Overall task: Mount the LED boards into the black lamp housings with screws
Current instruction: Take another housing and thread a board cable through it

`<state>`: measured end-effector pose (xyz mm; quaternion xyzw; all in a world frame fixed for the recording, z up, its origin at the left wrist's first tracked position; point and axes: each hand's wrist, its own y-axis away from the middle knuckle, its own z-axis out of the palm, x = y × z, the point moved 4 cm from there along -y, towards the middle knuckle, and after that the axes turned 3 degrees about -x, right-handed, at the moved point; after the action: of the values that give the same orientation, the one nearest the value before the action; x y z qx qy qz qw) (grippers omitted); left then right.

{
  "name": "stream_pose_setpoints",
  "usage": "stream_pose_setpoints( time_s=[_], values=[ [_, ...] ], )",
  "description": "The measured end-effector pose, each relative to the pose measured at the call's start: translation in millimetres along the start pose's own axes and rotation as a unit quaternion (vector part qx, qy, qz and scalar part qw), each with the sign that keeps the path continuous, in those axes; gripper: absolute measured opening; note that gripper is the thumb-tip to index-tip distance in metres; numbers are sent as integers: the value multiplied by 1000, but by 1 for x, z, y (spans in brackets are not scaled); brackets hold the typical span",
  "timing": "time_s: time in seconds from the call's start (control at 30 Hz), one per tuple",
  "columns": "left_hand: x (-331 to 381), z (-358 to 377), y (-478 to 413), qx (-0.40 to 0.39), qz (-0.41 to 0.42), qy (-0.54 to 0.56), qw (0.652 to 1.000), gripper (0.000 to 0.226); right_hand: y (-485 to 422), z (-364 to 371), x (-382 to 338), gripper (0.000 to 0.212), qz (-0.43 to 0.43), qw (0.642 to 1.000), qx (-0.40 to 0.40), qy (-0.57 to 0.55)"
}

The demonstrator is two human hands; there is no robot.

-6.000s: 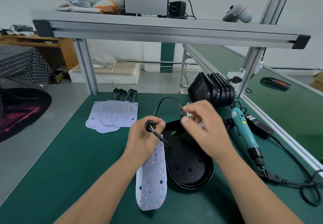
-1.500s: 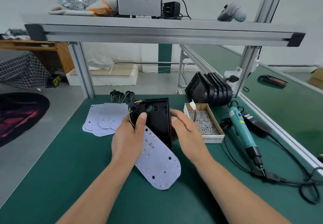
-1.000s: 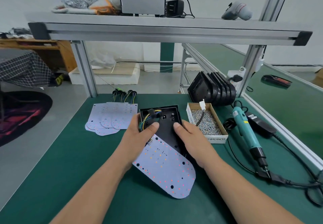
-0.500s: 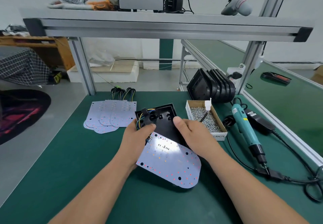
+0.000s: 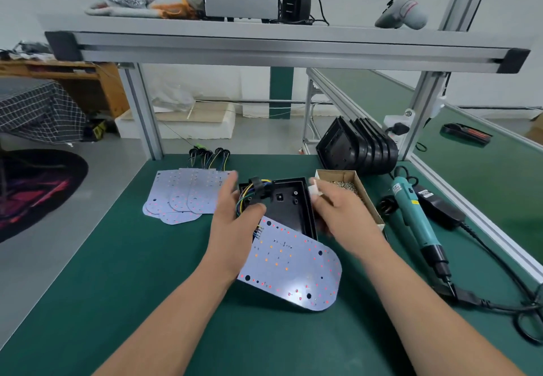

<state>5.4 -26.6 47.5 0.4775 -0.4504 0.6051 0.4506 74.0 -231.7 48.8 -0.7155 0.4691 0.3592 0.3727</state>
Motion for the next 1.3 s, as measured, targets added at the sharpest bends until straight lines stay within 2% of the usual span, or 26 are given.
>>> stream_pose_setpoints(
  time_s=[0.03, 0.1, 0.17, 0.27, 0.4, 0.5, 0.57, 0.63, 0.67, 0.73, 0.8, 0.83, 0.9, 0.97, 1.03, 1.13, 1.2, 1.27, 1.3],
  values=[
    [1, 1, 1, -14, -3, -8, 1000, 42, 1, 7, -2, 27, -1, 999, -30, -29],
    [-1, 1, 2, -42, -20, -17, 999, 25, 4, 13, 0, 34, 50, 988, -67, -131],
    [-4, 3, 4, -70, -41, -19, 997, 19, 5, 15, 4, 39, 95, 966, -78, -226],
    [-2, 10, 5, -96, -38, -5, 995, 30, 0, 19, 2, 32, 129, 933, -66, -329],
    [-3, 17, 4, -103, -47, -22, 993, 45, -3, 22, -1, 46, 177, 888, -68, -419],
    [-9, 18, 4, -98, -64, -55, 992, 31, -3, 22, 6, 38, 208, 875, -52, -434],
    [-9, 19, 4, -89, -73, -50, 992, 29, -2, 21, 9, 49, 217, 863, -37, -454],
    [-9, 18, 4, -64, -61, -33, 996, 19, -1, 17, 6, 59, 220, 876, -21, -428],
    [-10, 17, 3, -50, -49, -29, 997, 16, 0, 13, 1, 56, 199, 904, 4, -379],
    [-14, 17, 1, -15, -29, -39, 999, 17, 4, -3, -12, 37, 99, 971, 109, -190],
    [-14, 18, 0, 16, -5, -56, 998, 22, 18, -12, -33, 14, -18, 977, 207, -53],
    [-12, 19, 1, 29, 15, -65, 997, 22, 27, -10, -47, 13, -68, 974, 214, -22],
    [-11, 21, 4, 47, 55, -87, 994, 15, 41, 8, -68, 31, -134, 975, 174, 39],
    [-10, 23, 7, 33, 74, -104, 991, 23, 49, 33, -81, 52, -138, 980, 108, 95],
    [-11, 22, 8, 10, 90, -127, 988, 27, 49, 48, -82, 63, -104, 986, 79, 101],
    [-4, 23, 8, -12, 100, -132, 986, 24, 43, 44, -81, 51, -77, 991, 93, 58],
    [6, 26, 8, -76, 140, -131, 979, 30, 39, 36, -77, 44, -71, 992, 105, 26],
    [11, 24, 9, -146, 143, -104, 973, 30, 31, 26, -67, 42, -30, 991, 95, -90],
    [9, 20, 8, -149, 116, -81, 979, 36, 27, 22, -62, 46, -4, 980, 85, -181]
  ],
)
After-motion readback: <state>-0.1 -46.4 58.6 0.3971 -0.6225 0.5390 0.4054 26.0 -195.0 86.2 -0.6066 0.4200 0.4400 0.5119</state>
